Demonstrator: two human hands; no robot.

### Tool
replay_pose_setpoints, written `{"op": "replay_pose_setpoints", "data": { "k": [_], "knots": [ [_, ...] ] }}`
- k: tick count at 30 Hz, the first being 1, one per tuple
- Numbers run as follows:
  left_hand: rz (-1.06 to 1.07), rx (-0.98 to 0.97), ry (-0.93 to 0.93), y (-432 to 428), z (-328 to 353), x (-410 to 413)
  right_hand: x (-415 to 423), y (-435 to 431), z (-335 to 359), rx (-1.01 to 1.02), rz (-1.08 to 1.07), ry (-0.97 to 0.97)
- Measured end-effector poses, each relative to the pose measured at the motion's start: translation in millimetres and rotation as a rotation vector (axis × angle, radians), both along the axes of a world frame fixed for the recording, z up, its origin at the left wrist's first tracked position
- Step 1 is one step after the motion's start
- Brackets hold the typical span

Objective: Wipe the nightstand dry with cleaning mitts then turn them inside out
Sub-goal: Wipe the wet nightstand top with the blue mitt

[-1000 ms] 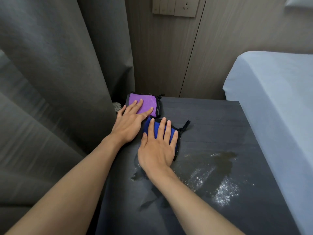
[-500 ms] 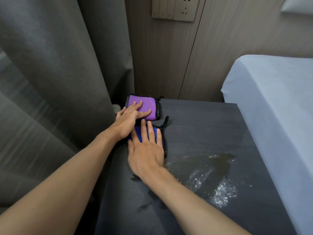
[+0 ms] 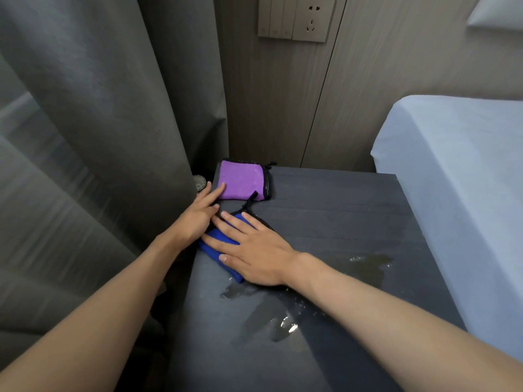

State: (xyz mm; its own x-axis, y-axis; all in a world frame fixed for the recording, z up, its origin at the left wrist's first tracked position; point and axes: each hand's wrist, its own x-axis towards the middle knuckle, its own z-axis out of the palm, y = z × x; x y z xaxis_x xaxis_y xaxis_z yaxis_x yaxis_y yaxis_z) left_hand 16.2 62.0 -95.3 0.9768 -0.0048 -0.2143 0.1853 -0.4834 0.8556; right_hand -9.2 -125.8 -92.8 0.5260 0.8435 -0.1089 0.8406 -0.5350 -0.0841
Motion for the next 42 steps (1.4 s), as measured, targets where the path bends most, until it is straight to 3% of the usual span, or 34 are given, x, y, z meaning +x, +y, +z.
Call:
{"op": "replay_pose_setpoints", "data": {
  "k": [8,15,31,42],
  "knots": [
    [0.003,0.095,-0.013,-13,-9,-10,19,-35,11,-0.053,0.284,0.034],
    [0.083,0.241,-0.020,-18,-14,-14,24,-77,15,-0.078,0.338,0.011],
    [0.104,0.154,-0.084,-15,-18,-14,28,-154,16,-0.111,0.227,0.010],
    [0.102,0.176,-0.097,-14,-20,-12,36,-240,14,-0.186,-0.033,-0.021]
  ]
}}
